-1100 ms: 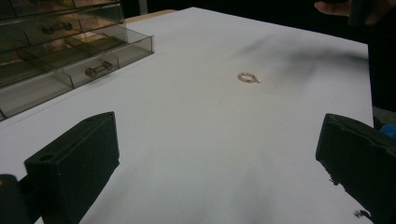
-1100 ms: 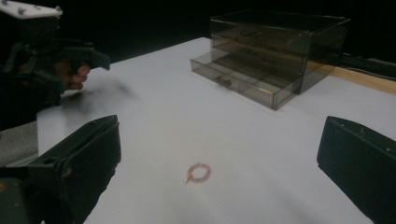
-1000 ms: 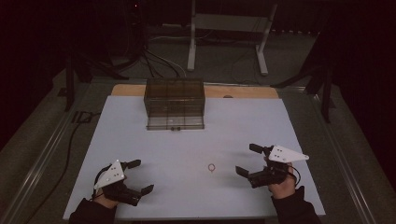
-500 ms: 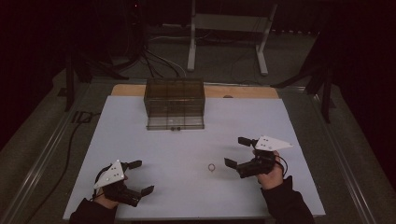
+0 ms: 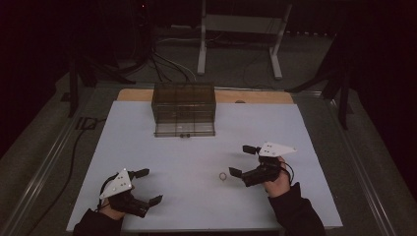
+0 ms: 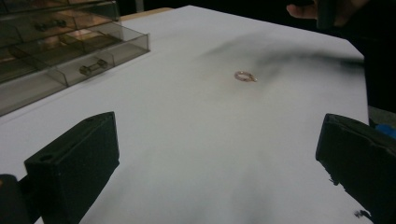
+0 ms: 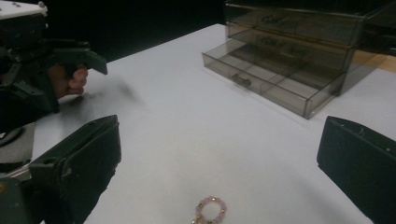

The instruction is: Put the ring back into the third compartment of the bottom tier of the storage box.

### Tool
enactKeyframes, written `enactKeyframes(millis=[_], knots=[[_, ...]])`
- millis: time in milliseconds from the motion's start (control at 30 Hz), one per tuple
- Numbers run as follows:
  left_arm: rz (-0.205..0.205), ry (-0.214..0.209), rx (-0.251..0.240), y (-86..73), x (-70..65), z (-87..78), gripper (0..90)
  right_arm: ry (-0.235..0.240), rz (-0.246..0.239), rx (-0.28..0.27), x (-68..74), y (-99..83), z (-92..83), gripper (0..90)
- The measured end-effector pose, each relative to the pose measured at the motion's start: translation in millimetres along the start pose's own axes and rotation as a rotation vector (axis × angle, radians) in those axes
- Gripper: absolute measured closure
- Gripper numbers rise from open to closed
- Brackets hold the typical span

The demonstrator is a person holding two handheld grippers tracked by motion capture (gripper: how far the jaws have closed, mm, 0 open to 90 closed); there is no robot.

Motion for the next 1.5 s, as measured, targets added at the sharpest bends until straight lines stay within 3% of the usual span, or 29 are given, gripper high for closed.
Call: enactKeyframes(millis=[567, 633, 833, 867, 900, 933, 1167, 1267, 1400, 1467, 1500], knots=[[-0.003, -0.004, -0.003, 0.2, -0.2, -0.1, 0.5, 0.009, 0.004, 0.123, -1.7, -26.0, 29.9, 0.0], [-0.007, -0.005, -0.001, -0.5, 0.0, 0.3, 0.5, 0.01, -0.023, 0.117, -1.0, -28.7, 33.6, 0.0], [-0.006, -0.004, -0.009, -0.1, 0.1, 0.2, 0.5, -0.019, -0.041, 0.148, -3.9, -34.3, 37.7, 0.0], [-0.007, -0.005, -0.011, 0.6, 0.3, -0.1, 0.5, -0.032, -0.029, 0.163, -5.9, -36.7, 38.8, 4.6], [-0.007, -0.005, -0.011, 0.6, 0.3, -0.1, 0.5, -0.032, -0.029, 0.163, -5.9, -36.7, 38.8, 4.6], [-0.006, -0.005, -0.014, 0.9, 0.2, -0.2, 0.5, -0.032, -0.013, 0.197, -6.3, -40.7, 41.0, 4.8], [-0.013, -0.012, -0.012, 0.1, 0.5, 0.5, 0.5, -0.072, -0.025, 0.248, -7.6, -48.2, 50.5, 7.1], [-0.018, -0.011, -0.019, 1.0, 1.1, -0.4, 0.5, -0.13, -0.021, 0.28, -12.1, -53.3, 54.4, 15.1], [-0.016, -0.011, -0.014, 0.0, 1.2, -0.4, 0.5, -0.134, -0.026, 0.307, -13.1, -56.3, 54.8, 16.9], [-0.021, -0.013, -0.018, 0.9, 1.3, -0.6, 0.5, -0.147, -0.01, 0.356, -15.2, -62.0, 53.6, 30.6], [-0.021, -0.013, -0.018, 0.9, 1.3, -0.6, 0.5, -0.147, -0.01, 0.356, -15.2, -62.0, 53.6, 30.6]])
Point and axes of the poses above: each handheld gripper's, and its own axes: z roughly forward along the jaws, y roughly out of its top, x roughly to its left, the point moved 9 cm from there along z, roughly forward along the jaws
